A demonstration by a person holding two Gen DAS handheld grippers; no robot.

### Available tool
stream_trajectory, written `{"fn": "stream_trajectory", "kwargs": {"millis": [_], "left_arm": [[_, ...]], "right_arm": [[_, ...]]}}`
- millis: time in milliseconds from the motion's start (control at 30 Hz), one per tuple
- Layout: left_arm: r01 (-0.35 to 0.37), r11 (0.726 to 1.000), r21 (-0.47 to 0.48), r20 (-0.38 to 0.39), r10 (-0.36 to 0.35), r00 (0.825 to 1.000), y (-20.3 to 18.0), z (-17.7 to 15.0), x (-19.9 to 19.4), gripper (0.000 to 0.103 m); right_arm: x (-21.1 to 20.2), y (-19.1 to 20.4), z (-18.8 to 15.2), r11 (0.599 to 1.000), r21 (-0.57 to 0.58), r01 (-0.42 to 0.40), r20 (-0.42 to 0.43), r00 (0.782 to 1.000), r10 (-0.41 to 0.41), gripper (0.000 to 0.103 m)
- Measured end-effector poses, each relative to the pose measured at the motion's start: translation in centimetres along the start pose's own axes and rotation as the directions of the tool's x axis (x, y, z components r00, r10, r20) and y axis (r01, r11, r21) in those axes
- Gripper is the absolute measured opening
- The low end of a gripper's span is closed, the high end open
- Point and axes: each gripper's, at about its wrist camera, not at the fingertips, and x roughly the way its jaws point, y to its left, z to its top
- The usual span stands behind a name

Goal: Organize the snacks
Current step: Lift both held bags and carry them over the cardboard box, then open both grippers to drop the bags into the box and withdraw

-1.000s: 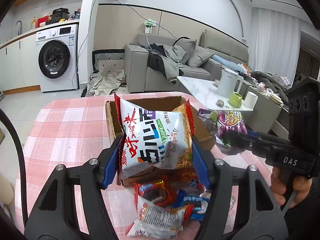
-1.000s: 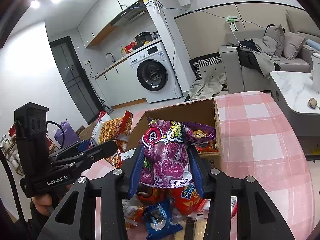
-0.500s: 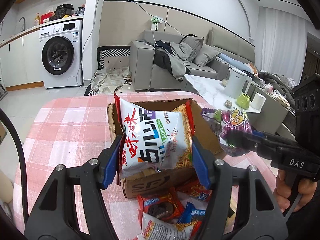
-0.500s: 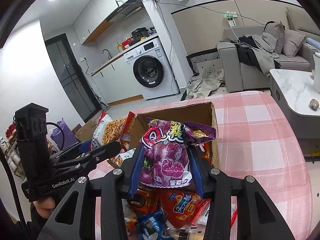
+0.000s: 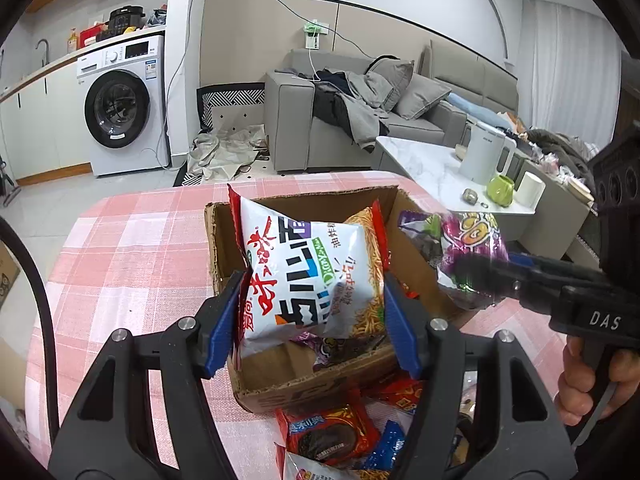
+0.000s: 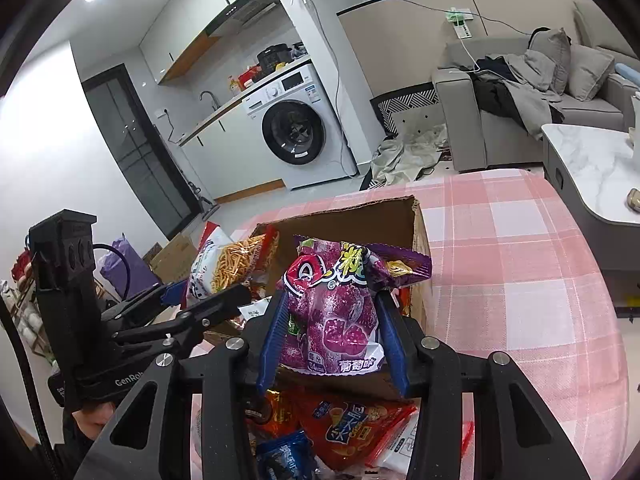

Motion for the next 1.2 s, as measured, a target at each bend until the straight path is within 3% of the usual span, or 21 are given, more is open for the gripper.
{"fn": "stream_trajectory", "kwargs": {"millis": [400,867,1000,1067,1133,1200], "left_arm": [[-0.031,0.997,0.074,-0.048,0.034,0.998,-1.4,-0.8,3.9,0.063],[-0.029,0.996,0.089,-0.047,0.033,0.998,-0.4,-2.0,4.4,0.063],[-0.024,0.997,0.069,-0.046,0.028,0.999,-0.5,-1.9,3.4,0.067],[-0.014,0.998,0.064,-0.035,0.017,0.999,-0.4,-1.8,2.7,0.077],[-0.009,0.998,0.064,-0.021,0.010,1.000,-0.5,-1.8,1.9,0.081],[-0.019,0.997,0.073,-0.010,0.020,1.000,-0.7,-2.0,0.9,0.082]], "right_arm": [[2.6,-0.3,-0.5,1.000,-0.015,0.009,-0.051,0.999,-0.009,0.044],[3.1,-0.3,-0.9,1.000,0.004,0.000,-0.062,0.998,0.000,0.044],[2.5,-0.3,-1.1,1.000,-0.004,0.005,-0.037,0.999,-0.005,0.054],[1.9,-0.2,-1.2,1.000,-0.015,-0.003,-0.023,1.000,0.003,0.061],[1.0,0.0,-1.4,0.999,-0.031,0.011,0.003,1.000,-0.011,0.074],[0.1,0.1,-1.6,0.999,-0.037,0.005,0.012,1.000,-0.005,0.081]]}}
